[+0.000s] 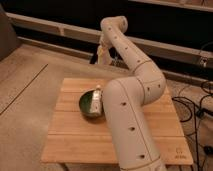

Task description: Place the ceramic cup over the eraser

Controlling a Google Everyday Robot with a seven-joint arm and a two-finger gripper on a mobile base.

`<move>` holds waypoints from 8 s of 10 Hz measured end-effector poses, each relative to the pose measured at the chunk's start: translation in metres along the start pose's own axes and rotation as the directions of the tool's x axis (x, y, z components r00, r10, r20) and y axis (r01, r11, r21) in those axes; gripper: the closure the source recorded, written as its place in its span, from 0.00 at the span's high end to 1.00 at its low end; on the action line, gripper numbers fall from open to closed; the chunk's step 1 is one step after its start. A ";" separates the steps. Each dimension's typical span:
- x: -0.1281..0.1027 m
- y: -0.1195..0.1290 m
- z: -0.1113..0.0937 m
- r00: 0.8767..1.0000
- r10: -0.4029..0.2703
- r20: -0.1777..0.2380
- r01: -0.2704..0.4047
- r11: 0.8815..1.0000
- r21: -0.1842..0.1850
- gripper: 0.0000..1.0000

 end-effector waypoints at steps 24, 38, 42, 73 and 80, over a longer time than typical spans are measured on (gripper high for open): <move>0.100 0.042 -0.122 0.905 0.425 -0.016 -0.419 0.898 0.132 0.00; 0.147 0.014 -0.170 0.775 0.631 0.021 -0.617 0.751 0.236 0.00; 0.161 0.014 -0.176 0.672 0.741 -0.001 -0.732 0.664 0.150 0.00; 0.195 -0.009 -0.115 0.712 0.700 -0.063 -0.682 0.710 0.177 0.00; 0.204 -0.003 -0.096 0.696 0.714 -0.081 -0.702 0.699 0.132 0.00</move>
